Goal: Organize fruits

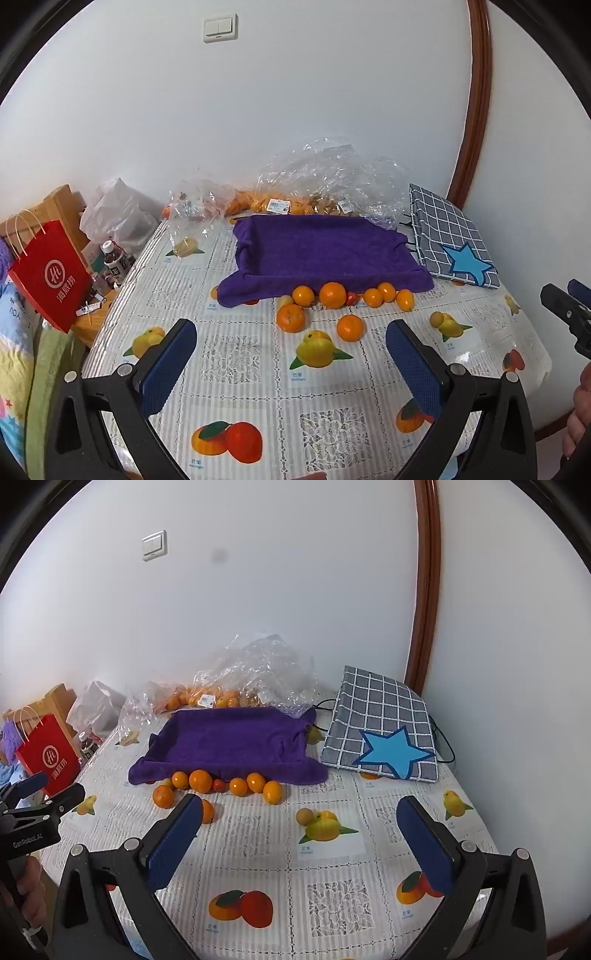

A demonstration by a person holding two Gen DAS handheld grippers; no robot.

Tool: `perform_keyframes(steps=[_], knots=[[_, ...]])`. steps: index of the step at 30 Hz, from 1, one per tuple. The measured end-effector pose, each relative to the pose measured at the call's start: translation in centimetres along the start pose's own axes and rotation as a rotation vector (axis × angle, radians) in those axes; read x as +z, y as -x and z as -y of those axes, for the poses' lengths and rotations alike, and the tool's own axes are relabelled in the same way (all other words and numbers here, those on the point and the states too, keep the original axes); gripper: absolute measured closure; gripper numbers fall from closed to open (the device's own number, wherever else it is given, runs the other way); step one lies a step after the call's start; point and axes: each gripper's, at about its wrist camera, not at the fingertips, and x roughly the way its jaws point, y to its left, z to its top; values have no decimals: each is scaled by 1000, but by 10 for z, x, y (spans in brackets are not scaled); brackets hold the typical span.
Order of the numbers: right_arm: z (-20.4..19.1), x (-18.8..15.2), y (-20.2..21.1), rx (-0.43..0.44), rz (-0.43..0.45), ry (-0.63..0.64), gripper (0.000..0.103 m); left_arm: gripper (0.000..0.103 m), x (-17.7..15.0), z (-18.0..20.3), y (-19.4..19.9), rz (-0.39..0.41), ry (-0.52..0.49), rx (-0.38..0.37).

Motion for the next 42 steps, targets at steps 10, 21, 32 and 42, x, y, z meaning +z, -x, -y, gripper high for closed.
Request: perform_keyframes(steps=[10,21,32,42], knots=[[1,-4,2,17,0,-11,0,0,2,-3,6,-2,4,-24],[-4,-3,4,18,3,0,0,0,5,0,3,-6,4,-15],[-6,-3,2,25,2,-3,0,0,6,2,4,6,-3,-16],[-9,-5,0,26,2,0,0,0,7,2,5,10,0,-17]])
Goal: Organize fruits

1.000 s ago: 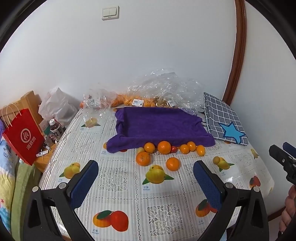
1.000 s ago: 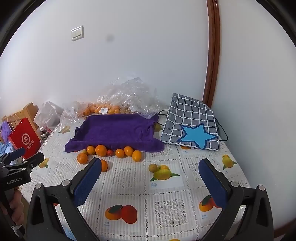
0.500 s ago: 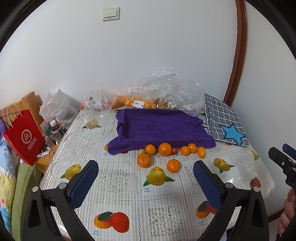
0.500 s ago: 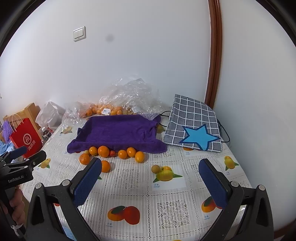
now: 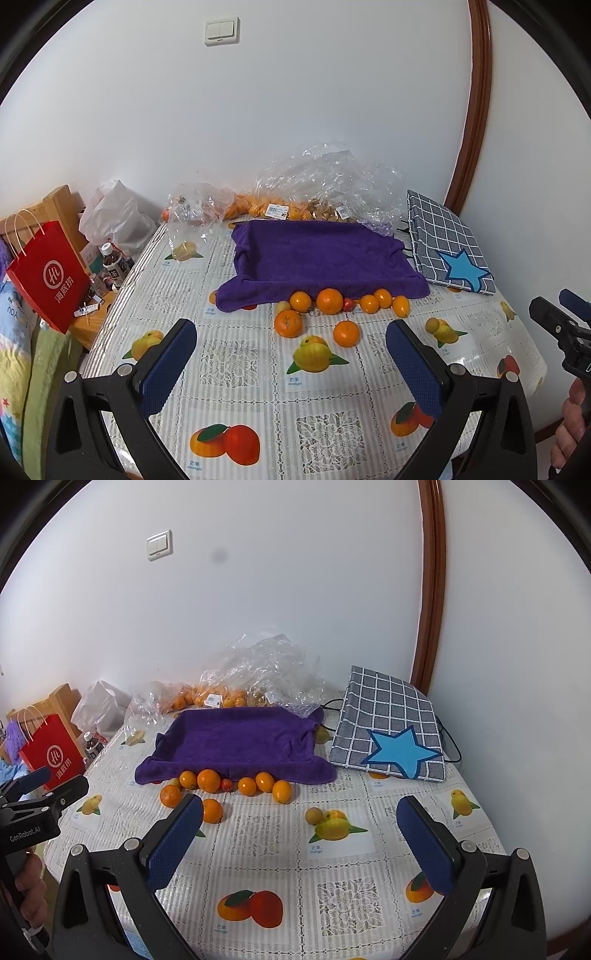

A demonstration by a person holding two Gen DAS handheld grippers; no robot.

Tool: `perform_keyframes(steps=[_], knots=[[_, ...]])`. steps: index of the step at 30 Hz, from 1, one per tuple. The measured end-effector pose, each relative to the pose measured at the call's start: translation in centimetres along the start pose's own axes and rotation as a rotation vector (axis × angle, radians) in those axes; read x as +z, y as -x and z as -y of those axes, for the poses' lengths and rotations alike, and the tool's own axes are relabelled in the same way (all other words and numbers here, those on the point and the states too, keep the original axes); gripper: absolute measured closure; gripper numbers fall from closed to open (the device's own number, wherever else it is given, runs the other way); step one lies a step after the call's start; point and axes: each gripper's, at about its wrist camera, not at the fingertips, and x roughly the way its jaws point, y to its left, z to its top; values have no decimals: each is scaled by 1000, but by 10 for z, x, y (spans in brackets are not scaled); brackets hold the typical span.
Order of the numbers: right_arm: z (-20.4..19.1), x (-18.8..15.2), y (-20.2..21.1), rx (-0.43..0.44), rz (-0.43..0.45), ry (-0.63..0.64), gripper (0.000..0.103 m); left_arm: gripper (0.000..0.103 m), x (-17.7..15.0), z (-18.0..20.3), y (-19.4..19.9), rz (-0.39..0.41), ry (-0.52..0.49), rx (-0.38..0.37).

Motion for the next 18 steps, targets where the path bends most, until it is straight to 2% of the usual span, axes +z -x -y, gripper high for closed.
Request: perform_keyframes(steps=[18], knots=[[1,2,1,3,2,-5,0,0,0,-3,0,3,2,2]])
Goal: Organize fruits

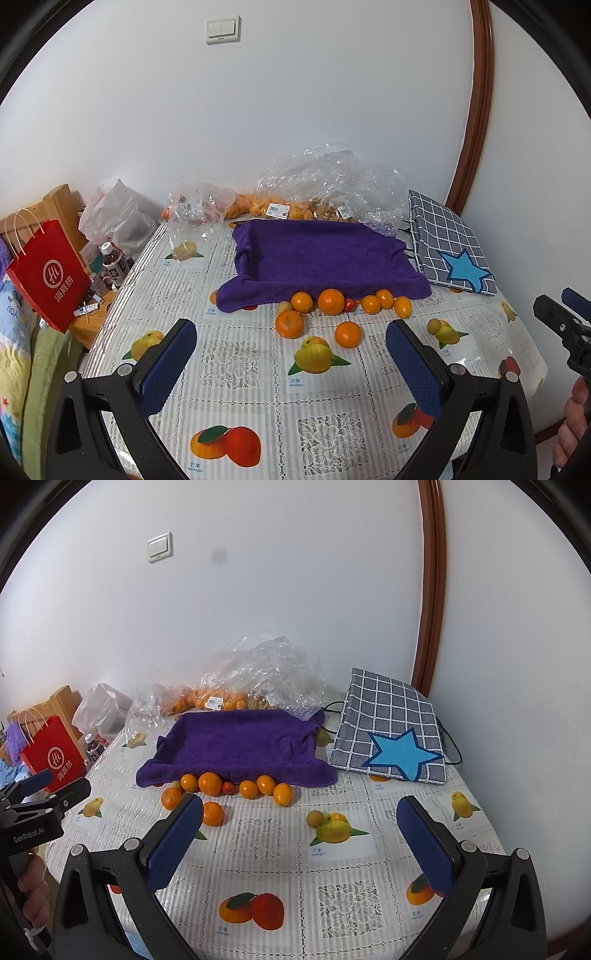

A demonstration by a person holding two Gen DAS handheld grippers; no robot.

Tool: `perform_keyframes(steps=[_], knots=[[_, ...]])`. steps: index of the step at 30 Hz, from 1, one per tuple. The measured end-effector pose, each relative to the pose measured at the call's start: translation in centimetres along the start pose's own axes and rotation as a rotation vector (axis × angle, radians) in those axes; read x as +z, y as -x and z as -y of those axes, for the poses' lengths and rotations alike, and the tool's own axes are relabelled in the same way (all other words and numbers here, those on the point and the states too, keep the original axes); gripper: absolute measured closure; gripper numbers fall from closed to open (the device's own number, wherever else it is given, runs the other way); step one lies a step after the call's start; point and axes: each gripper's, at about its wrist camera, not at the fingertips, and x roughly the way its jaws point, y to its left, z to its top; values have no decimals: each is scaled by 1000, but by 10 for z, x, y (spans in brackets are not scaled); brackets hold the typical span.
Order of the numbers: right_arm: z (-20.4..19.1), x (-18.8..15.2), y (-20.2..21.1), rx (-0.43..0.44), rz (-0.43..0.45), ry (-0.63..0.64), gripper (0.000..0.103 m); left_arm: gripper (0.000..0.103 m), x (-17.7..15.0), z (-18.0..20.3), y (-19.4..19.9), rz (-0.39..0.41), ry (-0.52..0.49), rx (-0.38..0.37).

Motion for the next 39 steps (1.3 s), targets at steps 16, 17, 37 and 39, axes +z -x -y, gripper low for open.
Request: perform_keyframes(steps=[16,17,37,39], knots=[[-4,0,-6,-12,-12,16,0,0,0,4,-1,4,-12,1],[-4,0,-7,-12,-14,16,0,0,0,5,-2,4,-14,-1],[-1,2,-25,-18,-46,2,0,0,-1,2,-14,-4,-10,2],[1,2,-26,-32,-45,-2,0,0,2,1,-18,-9,-8,-2]])
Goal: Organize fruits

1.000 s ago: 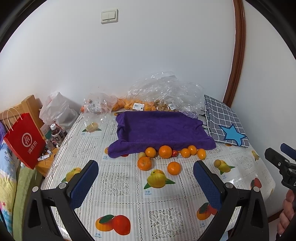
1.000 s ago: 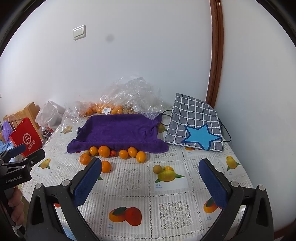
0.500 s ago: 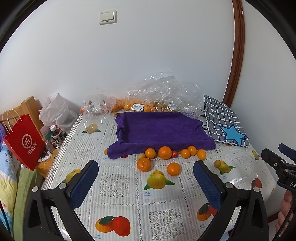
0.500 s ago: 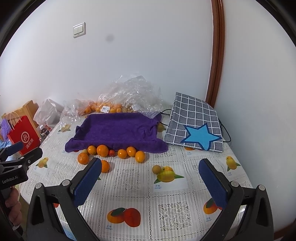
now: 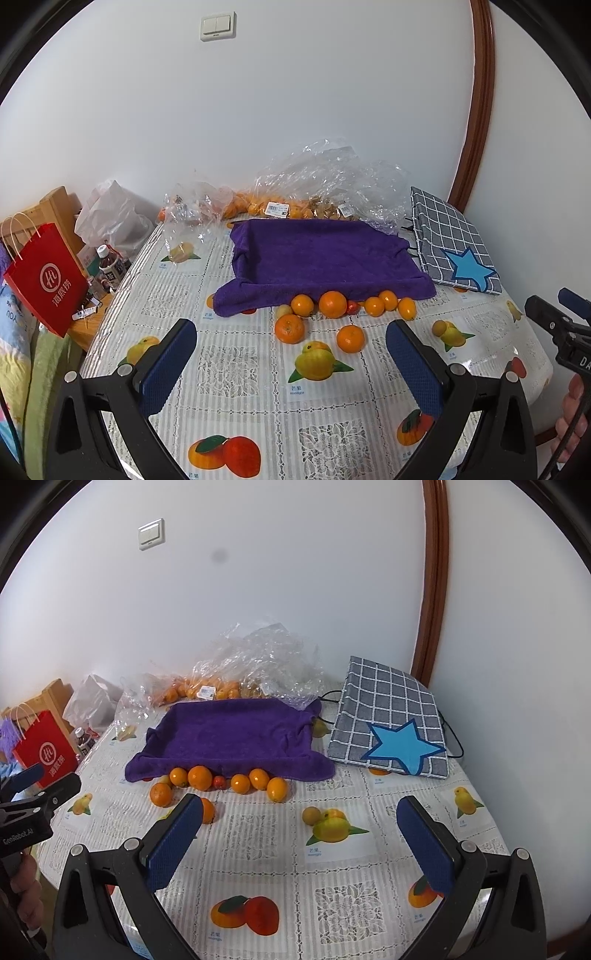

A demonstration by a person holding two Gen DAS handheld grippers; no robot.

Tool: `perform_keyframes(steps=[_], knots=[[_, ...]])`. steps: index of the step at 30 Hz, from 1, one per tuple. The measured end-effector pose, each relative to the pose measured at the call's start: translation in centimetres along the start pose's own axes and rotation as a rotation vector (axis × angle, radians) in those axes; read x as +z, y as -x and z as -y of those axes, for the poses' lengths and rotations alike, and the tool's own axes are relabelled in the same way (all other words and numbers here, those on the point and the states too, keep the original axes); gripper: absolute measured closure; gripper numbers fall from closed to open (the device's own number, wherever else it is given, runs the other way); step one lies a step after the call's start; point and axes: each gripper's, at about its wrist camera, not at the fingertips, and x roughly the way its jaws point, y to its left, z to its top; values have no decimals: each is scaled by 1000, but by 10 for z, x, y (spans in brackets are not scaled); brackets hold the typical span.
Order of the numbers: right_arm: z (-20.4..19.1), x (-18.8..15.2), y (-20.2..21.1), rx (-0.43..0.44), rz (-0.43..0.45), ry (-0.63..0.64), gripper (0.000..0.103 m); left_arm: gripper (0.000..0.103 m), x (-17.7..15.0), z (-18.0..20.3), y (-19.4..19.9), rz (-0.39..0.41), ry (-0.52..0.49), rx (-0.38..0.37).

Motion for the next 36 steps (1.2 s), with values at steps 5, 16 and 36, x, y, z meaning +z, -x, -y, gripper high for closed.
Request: perform_keyframes(steps=[5,16,36], knots=[[3,2,-6,-37,9,-3,0,0,2,-3,-8,-4,6,-5],[0,1,-44,-37,-4,53,0,0,-2,-13,-42,-29,28,-11],[26,-49,-177,25,-211,5,30,12,-33,-60,-130,-187,118,-46]])
